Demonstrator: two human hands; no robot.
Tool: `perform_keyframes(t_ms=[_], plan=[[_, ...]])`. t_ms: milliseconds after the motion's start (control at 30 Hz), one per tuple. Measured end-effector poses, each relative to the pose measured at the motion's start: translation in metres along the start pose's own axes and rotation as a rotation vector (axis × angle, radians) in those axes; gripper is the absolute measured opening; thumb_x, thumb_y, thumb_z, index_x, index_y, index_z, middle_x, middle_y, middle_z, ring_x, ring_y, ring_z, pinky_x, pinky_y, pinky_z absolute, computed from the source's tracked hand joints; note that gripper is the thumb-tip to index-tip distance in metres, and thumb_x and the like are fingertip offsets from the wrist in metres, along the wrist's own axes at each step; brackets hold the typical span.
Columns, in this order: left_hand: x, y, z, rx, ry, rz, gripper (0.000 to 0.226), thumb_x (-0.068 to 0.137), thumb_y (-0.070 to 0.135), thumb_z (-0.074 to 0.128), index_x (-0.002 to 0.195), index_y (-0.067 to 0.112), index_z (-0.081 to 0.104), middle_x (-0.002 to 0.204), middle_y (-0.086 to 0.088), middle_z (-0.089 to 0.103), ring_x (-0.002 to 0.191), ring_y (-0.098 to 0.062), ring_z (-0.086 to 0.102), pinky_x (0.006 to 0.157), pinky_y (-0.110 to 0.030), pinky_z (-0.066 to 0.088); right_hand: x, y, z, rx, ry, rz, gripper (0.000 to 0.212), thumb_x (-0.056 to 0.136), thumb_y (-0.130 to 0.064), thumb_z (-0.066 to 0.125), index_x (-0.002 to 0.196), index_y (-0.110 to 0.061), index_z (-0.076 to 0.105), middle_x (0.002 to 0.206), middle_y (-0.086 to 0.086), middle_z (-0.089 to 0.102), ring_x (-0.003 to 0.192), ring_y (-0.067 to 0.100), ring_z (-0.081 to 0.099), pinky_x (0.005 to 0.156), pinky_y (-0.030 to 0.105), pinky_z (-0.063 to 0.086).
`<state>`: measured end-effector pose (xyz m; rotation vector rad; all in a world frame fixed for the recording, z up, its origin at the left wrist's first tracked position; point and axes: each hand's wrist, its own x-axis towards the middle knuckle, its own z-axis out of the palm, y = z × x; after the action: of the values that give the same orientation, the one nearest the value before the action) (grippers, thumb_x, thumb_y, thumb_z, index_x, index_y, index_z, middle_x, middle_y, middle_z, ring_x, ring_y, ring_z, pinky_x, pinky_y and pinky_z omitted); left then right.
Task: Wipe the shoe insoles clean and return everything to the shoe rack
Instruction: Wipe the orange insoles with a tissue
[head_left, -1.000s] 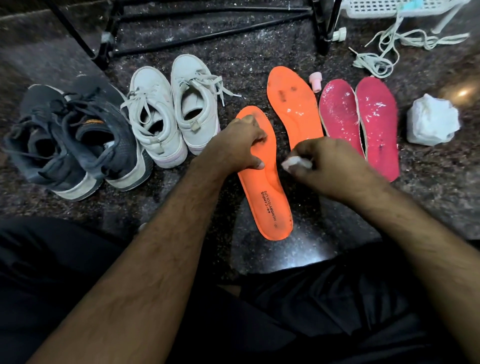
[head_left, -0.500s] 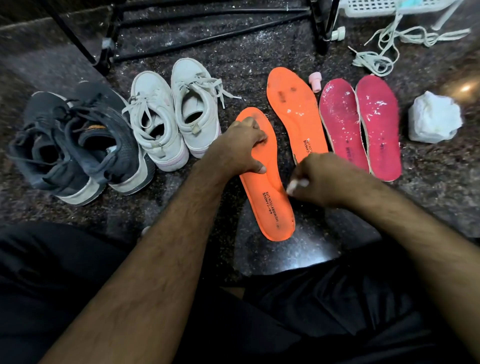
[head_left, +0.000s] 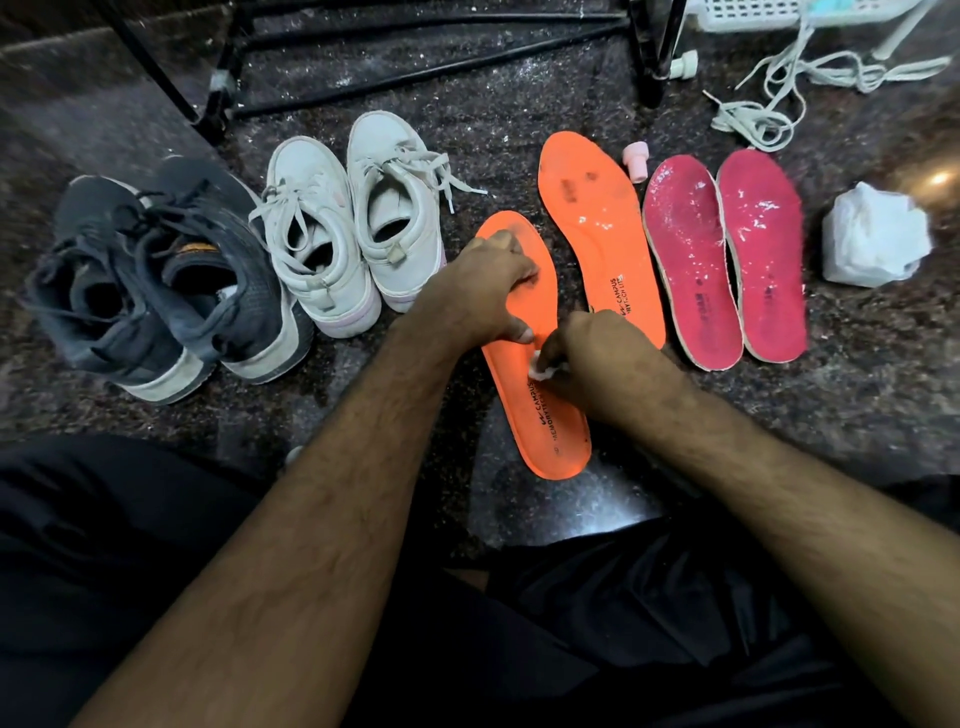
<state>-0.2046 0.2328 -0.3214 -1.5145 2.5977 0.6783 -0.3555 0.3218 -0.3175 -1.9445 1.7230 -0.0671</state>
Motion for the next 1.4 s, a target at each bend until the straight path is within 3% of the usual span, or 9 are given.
perform_keyframes(t_ms=[233, 433, 600, 733, 900, 1033, 1133, 1300, 1400], plan=[[-0.001, 0.001, -0.001, 0.012, 0.006, 0.003, 0.076, 0.068, 0.036, 0.088, 0.136, 0.017, 0.058, 0.133, -0.002, 0.046, 0.121, -0.024, 0.041, 0.101, -0.044, 0.044, -0.016, 0.005, -0.03, -0.187, -0.254, 0.093, 0.028, 0.083, -0.035, 0.075, 0.101, -0.014, 0.071, 0.1, 0.011, 0.07, 0.097, 0.03, 0.066, 0.075, 0.029, 0.048], [0.001, 0.001, -0.002, 0.009, 0.0, -0.009, 0.077, 0.067, 0.036, 0.089, 0.135, 0.016, 0.059, 0.132, -0.005, 0.047, 0.121, -0.026, 0.043, 0.102, -0.042, 0.043, -0.02, 0.01, -0.04, 0.157, 0.228, 0.036, 0.018, 0.089, -0.032, 0.064, 0.102, -0.022, 0.071, 0.09, 0.007, 0.072, 0.087, 0.027, 0.065, 0.072, 0.03, 0.049], [-0.003, 0.003, -0.004, -0.025, 0.007, 0.004, 0.074, 0.068, 0.032, 0.088, 0.133, 0.013, 0.06, 0.129, -0.008, 0.049, 0.118, -0.027, 0.045, 0.101, -0.042, 0.042, -0.003, 0.0, -0.013, -0.003, -0.19, -0.058, 0.006, 0.088, -0.026, 0.063, 0.093, -0.028, 0.061, 0.093, 0.005, 0.065, 0.095, 0.028, 0.063, 0.076, 0.031, 0.047], [-0.001, -0.001, -0.009, -0.055, 0.013, 0.012, 0.063, 0.076, 0.023, 0.084, 0.134, 0.013, 0.06, 0.129, -0.008, 0.053, 0.12, -0.024, 0.049, 0.102, -0.035, 0.04, -0.006, 0.025, -0.032, -0.169, -0.278, 0.029, 0.011, 0.085, -0.029, 0.065, 0.085, -0.028, 0.054, 0.087, 0.0, 0.058, 0.088, 0.025, 0.06, 0.074, 0.03, 0.048], [0.007, -0.001, -0.012, -0.155, 0.233, -0.039, 0.04, 0.085, 0.001, 0.066, 0.124, 0.014, 0.066, 0.121, -0.007, 0.061, 0.113, -0.023, 0.06, 0.099, -0.037, 0.047, -0.005, 0.019, -0.031, 0.145, 0.065, -0.125, 0.018, 0.09, -0.036, 0.056, 0.098, -0.024, 0.065, 0.084, -0.001, 0.065, 0.078, 0.021, 0.061, 0.067, 0.031, 0.044], [0.005, -0.008, -0.004, -0.188, 0.101, -0.018, 0.041, 0.091, -0.004, 0.053, 0.119, 0.02, 0.071, 0.117, -0.012, 0.058, 0.108, -0.029, 0.057, 0.094, -0.042, 0.048, -0.003, -0.014, 0.007, -0.055, -0.066, -0.279, 0.023, 0.085, -0.028, 0.053, 0.104, -0.023, 0.064, 0.101, 0.006, 0.067, 0.093, 0.032, 0.065, 0.076, 0.043, 0.055], [0.005, -0.014, 0.004, -0.027, 0.042, 0.002, 0.047, 0.094, 0.001, 0.054, 0.124, 0.033, 0.069, 0.124, -0.006, 0.049, 0.112, -0.03, 0.046, 0.095, -0.045, 0.045, -0.006, -0.012, 0.006, 0.098, -0.246, -0.322, 0.02, 0.082, -0.036, 0.058, 0.098, -0.029, 0.068, 0.09, -0.003, 0.071, 0.083, 0.021, 0.066, 0.073, 0.036, 0.055], [0.006, -0.01, 0.0, -0.064, 0.043, -0.002, 0.045, 0.092, 0.002, 0.053, 0.124, 0.029, 0.069, 0.118, -0.005, 0.046, 0.112, -0.03, 0.045, 0.093, -0.034, 0.04, 0.018, 0.009, -0.005, 0.069, 0.224, -0.149, 0.024, 0.082, -0.024, 0.05, 0.103, -0.024, 0.062, 0.097, 0.007, 0.063, 0.092, 0.033, 0.063, 0.075, 0.043, 0.053], [0.005, -0.009, -0.003, -0.078, 0.025, -0.006, 0.05, 0.09, -0.002, 0.051, 0.128, 0.025, 0.068, 0.126, -0.009, 0.047, 0.117, -0.03, 0.043, 0.1, -0.035, 0.038, 0.012, 0.005, -0.001, 0.01, 0.084, -0.207, 0.021, 0.086, -0.026, 0.055, 0.105, -0.026, 0.063, 0.101, 0.005, 0.063, 0.095, 0.031, 0.064, 0.075, 0.042, 0.054]])
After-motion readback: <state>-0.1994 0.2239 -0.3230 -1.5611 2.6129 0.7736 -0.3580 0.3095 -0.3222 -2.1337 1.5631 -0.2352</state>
